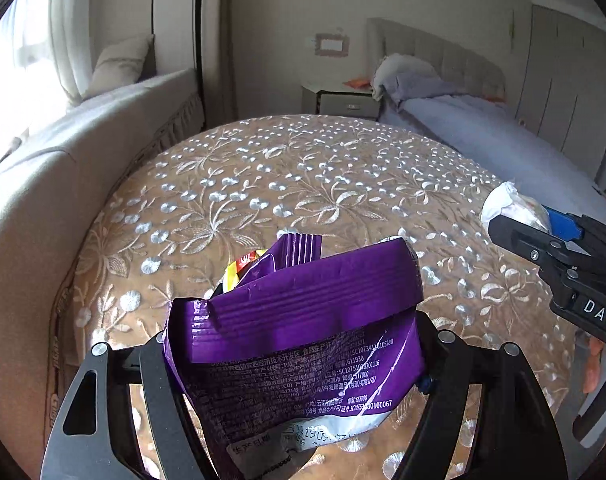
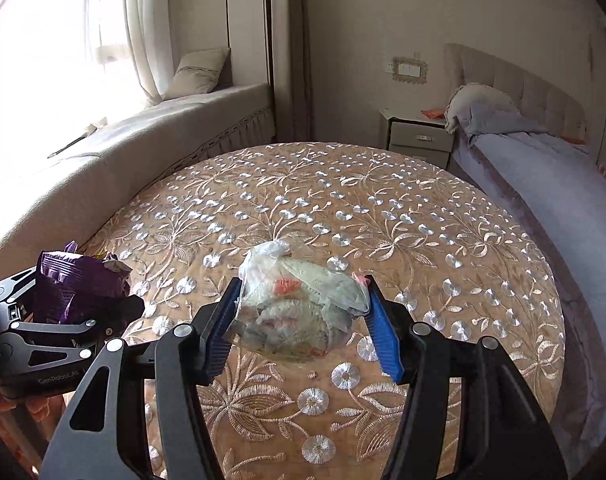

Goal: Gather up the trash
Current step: 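Carry the purple wrapper and clear bag over the bin and release both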

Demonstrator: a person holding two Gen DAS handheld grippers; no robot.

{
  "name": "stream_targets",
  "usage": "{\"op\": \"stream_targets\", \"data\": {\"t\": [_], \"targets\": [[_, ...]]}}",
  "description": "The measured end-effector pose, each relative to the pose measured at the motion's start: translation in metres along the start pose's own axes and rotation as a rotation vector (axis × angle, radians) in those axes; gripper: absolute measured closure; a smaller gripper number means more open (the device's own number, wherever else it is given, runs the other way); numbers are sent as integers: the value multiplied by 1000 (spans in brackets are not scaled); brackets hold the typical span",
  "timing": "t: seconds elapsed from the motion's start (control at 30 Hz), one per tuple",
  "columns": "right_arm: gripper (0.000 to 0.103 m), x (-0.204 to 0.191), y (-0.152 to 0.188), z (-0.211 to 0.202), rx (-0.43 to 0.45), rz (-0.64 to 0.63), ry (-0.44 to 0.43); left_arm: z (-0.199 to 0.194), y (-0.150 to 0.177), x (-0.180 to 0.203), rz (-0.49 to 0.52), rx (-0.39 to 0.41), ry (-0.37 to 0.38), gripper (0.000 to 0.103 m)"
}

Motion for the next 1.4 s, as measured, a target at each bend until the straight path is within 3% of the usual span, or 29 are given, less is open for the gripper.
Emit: {"op": "stream_targets", "data": {"t": [0.33,0.67,0.97,1.4], "targets": [[43,9,50,-74,50,23,46,-44,26,60,107,58,36,30],[43,49,95,-132,60,66,143,-66,40,133,273,106,105,30],[43,100,141,-169,24,126,262,-65,62,214,428,92,232,30],[43,165,198,-210,-15,236,386,-52,93,305,599,53,335,30]]}}
Point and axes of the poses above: each gripper's, at about its wrist camera, not at the fingertips, and z roughly the way its jaws point, x to its right, y to its underside, the point moved 10 cm from there along z, roughly the way its jaws point, and after that the axes turned 2 degrees about -x, right-handed, at the moved point
